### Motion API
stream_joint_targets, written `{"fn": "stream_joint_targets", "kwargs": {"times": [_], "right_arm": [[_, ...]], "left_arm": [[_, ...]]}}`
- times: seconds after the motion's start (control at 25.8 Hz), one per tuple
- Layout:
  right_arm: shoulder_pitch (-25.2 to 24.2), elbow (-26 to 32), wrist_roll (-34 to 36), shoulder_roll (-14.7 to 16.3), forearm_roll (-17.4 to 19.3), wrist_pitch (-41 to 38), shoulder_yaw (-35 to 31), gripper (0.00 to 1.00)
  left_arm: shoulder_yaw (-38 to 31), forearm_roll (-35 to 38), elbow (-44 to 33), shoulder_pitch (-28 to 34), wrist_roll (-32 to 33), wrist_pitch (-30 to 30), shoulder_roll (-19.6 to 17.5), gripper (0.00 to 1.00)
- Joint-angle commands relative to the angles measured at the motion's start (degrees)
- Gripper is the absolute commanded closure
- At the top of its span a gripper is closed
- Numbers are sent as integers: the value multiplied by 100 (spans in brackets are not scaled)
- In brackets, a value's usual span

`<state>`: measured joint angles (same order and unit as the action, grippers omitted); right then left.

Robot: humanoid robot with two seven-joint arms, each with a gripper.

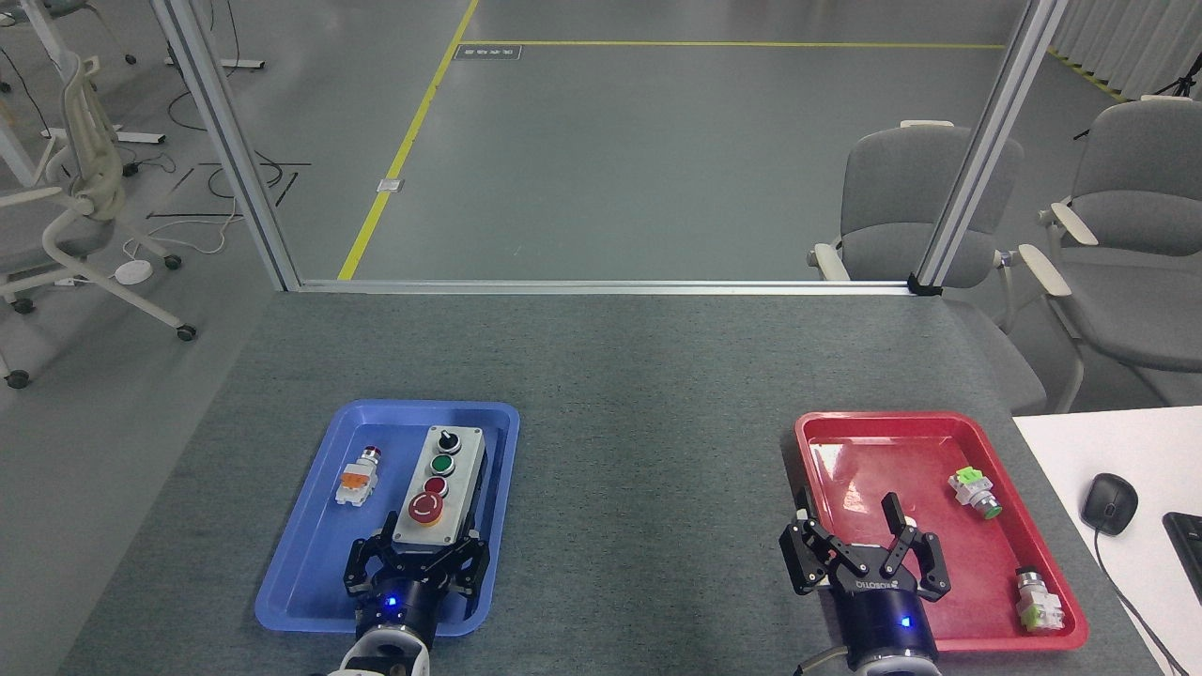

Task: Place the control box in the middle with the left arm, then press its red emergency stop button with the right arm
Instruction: 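Close the left gripper on the near end of the gray control box, then lift the control box and carry it toward the table middle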

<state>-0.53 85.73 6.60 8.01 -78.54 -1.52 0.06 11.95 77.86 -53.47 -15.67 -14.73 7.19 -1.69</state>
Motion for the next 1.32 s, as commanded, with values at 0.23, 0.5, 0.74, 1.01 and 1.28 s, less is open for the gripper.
{"fn": "stream_joint_targets", "kwargs": {"times": [0.23, 0.5, 0.74, 1.01, 1.28], "right_arm": [[-237, -47, 307, 113, -12, -42, 126, 1], [-202, -74, 324, 184, -30, -68, 126, 1], [-202, -74, 307, 193, -3, -33, 135, 1], [-219, -91, 324, 175, -12, 2, 135, 1], [-211, -83, 298, 157, -3, -6, 126, 0]], "left_arm": [[0, 1, 100, -94, -3, 2, -33, 18], [0, 1, 100, -94, 23, -68, -77, 66], [-17, 1, -102, -102, 23, -148, -103, 92], [-123, -219, -875, -23, 40, -385, -112, 100], [158, -193, -1095, 56, 40, -332, 195, 100]]}}
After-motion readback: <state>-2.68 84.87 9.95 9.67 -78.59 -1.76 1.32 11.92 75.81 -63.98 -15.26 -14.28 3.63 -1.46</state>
